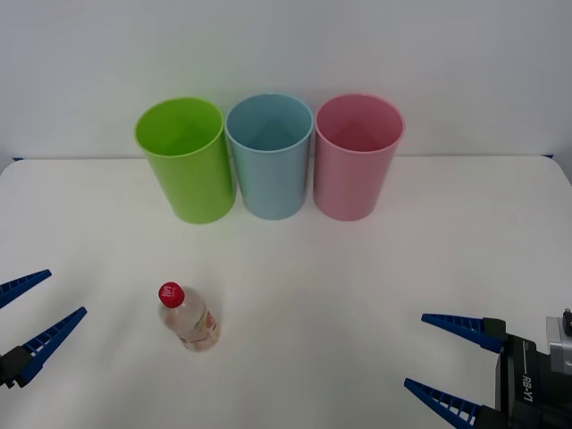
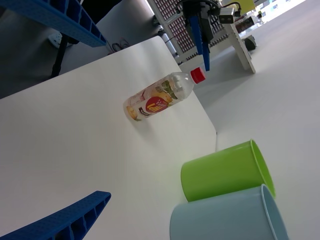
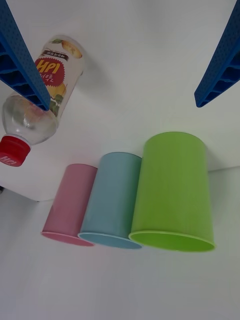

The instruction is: Put cans in the blue bin and PET bottles in the pink bin and trash in the green bin.

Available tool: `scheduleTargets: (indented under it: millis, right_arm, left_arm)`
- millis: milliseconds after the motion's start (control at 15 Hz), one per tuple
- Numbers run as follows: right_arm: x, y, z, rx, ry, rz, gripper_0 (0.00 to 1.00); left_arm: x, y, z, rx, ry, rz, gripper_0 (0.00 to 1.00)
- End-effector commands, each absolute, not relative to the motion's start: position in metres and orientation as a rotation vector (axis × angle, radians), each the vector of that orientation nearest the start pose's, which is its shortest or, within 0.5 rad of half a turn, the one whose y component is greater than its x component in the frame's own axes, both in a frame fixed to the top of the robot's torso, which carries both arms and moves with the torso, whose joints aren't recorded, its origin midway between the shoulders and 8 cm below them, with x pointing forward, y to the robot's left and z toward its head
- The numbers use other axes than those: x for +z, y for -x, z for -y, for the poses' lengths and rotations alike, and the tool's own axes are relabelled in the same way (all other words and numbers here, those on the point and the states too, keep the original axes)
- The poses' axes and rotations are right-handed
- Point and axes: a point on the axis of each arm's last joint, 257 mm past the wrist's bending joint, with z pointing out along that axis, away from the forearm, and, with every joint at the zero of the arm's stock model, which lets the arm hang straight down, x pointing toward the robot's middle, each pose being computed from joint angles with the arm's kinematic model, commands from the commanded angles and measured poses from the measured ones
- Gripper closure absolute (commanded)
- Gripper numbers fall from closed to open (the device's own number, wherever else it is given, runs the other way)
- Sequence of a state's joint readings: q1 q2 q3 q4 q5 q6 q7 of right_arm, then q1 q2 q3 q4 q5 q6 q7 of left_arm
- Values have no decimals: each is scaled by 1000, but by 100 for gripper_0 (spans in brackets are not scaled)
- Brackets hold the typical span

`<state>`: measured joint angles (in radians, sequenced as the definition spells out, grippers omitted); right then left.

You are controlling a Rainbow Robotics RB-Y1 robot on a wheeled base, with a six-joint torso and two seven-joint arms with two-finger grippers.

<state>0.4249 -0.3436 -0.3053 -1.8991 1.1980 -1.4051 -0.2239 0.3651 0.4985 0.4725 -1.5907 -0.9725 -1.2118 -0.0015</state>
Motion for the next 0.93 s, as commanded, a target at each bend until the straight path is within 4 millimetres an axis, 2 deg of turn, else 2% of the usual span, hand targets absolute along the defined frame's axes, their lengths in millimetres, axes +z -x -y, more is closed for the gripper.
scheduleTargets:
  millis: [67, 267, 467, 800, 933]
  right_arm:
    - [-207, -270, 178, 970, 768, -1563, 0]
    - [-207, -270, 178, 970, 768, -1563, 0]
    - [-207, -270, 178, 970, 768, -1563, 0]
    - [-207, -270, 178, 970, 768, -1563, 0]
    - [-207, -270, 178, 970, 768, -1563, 0]
  left_arm:
    - [-200, -338, -341, -577, -505, -1555, 0]
    - [-198, -342, -353, -508, -532, -1572, 0]
    - [-201, -342, -352, -492, -549, -1580, 0]
    - [-225, -321, -325, -583, -642, -1611, 0]
    - [-225, -317, -317, -602, -679, -1595, 0]
